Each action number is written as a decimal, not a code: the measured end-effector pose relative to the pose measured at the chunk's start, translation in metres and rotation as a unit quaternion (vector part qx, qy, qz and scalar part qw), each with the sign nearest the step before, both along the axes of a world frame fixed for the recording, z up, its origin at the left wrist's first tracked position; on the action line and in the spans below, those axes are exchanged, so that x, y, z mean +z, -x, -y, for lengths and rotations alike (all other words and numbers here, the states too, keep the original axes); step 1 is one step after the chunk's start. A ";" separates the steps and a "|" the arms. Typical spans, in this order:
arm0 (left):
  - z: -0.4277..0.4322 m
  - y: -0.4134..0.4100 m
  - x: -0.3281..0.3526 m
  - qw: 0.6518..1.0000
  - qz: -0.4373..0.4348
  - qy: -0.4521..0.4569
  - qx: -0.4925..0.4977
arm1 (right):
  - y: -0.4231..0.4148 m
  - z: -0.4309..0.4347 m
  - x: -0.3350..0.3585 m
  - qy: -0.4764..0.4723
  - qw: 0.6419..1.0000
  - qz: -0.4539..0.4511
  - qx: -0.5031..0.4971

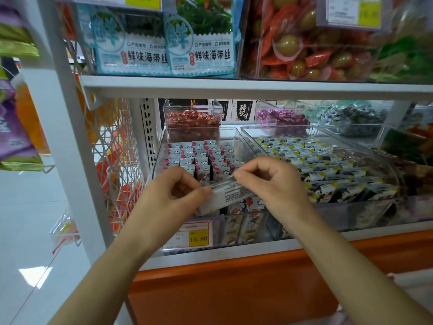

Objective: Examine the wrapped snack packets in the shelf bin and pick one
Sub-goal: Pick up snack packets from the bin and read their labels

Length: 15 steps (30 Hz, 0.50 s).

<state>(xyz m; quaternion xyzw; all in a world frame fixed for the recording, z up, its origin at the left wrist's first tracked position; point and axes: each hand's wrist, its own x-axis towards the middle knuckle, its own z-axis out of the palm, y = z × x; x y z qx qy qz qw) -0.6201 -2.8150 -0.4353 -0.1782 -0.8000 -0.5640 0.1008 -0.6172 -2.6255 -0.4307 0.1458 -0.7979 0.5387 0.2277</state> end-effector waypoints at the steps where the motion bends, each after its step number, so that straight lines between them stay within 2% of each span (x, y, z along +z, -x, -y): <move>1: 0.001 0.000 0.001 1.000 0.002 0.003 0.004 | 0.000 0.000 0.000 0.001 1.000 0.003 0.006; 9: 0.000 0.003 -0.001 0.996 -0.043 0.056 0.059 | 0.001 0.003 -0.002 -0.001 1.000 0.003 0.001; 12: -0.002 0.001 -0.004 0.997 -0.043 0.051 0.036 | 0.004 0.003 -0.005 0.018 0.999 -0.003 -0.044; 15: -0.005 0.001 -0.008 0.995 -0.033 0.089 0.012 | 0.005 -0.001 -0.005 0.025 0.997 0.002 -0.076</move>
